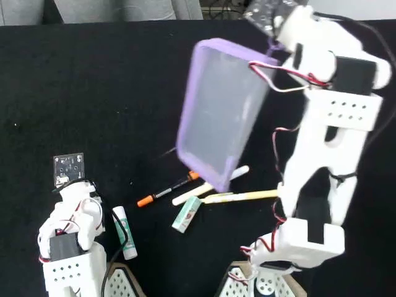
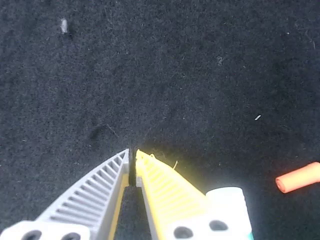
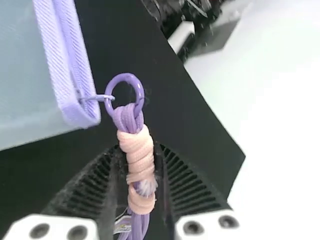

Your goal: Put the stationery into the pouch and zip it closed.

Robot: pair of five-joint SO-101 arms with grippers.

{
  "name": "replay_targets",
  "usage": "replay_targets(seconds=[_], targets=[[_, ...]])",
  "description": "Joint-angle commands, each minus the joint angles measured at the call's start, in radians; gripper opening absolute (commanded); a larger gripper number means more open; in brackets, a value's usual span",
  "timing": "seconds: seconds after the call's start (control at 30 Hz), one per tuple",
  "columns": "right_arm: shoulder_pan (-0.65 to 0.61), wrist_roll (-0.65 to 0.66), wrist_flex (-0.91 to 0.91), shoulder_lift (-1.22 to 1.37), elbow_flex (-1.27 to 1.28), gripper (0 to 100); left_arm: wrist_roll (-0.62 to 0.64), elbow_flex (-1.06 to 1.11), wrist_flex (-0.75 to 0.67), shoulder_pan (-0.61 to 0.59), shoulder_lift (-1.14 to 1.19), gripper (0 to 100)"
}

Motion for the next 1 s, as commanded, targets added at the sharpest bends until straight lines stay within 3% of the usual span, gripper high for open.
replay_targets(seconds=[0.0,0.2,0.4,0.53,0.97], targets=[[0.118,-0.009,-0.021,-0.028,-0.056,1.4,0.003,0.024,0.005,0.004,-0.003,3],[0.204,-0.003,0.003,-0.018,-0.065,1.4,0.003,0.024,0.005,0.004,-0.003,3],[0.204,0.150,0.241,-0.077,-0.131,1.4,0.003,0.024,0.005,0.004,-0.003,3],[0.209,0.184,0.252,-0.153,-0.130,1.4,0.003,0.024,0.005,0.004,-0.003,3],[0.201,0.233,0.245,-0.535,0.314,1.4,0.003,0.024,0.005,0.004,-0.003,3]])
